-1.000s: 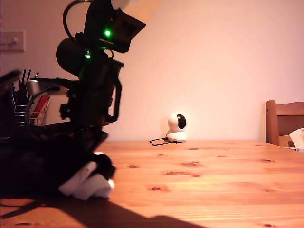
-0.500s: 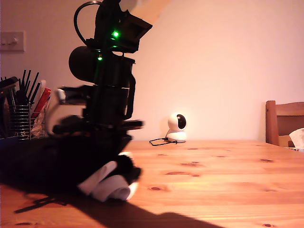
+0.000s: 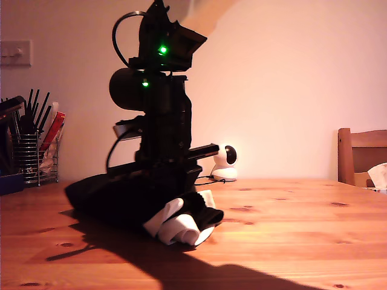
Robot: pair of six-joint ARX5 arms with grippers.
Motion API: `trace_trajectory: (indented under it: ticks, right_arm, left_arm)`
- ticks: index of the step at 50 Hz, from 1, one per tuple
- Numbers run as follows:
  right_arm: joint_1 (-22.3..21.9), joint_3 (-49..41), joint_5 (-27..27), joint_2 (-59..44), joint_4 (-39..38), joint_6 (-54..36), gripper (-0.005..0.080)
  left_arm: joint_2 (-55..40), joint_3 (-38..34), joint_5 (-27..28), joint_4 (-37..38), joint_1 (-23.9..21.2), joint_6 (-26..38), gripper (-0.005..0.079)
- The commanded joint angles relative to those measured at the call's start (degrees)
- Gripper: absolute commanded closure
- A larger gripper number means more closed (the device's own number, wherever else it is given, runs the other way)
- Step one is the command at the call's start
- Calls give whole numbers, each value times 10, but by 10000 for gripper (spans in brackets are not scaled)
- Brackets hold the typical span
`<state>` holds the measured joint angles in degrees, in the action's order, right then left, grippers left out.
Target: Fold the shorts in front of you. After folding it, place it to the right side.
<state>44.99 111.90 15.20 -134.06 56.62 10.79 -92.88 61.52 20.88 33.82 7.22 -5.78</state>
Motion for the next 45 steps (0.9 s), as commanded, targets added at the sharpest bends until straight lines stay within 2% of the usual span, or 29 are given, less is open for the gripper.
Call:
trace_trajectory:
  ticks: [1, 16, 31, 37, 45]
  right_arm:
    - [-2, -23, 17, -35, 1, 17, 763]
    - [4, -24, 30, 28, -34, 30, 763]
    - [3, -24, 28, 96, -7, 27, 763]
    - [4, -24, -13, 124, -62, 14, 763]
    - [11, -24, -61, 145, -165, -48, 763]
  left_arm:
    - [-8, 5, 1, -4, -1, 3, 451]
    - [-8, 5, 2, -8, -1, 3, 451]
    - [-8, 5, 12, -9, -1, 3, 451]
    - [-8, 5, 16, -12, -1, 3, 451]
    - [-8, 5, 38, -29, -1, 2, 451]
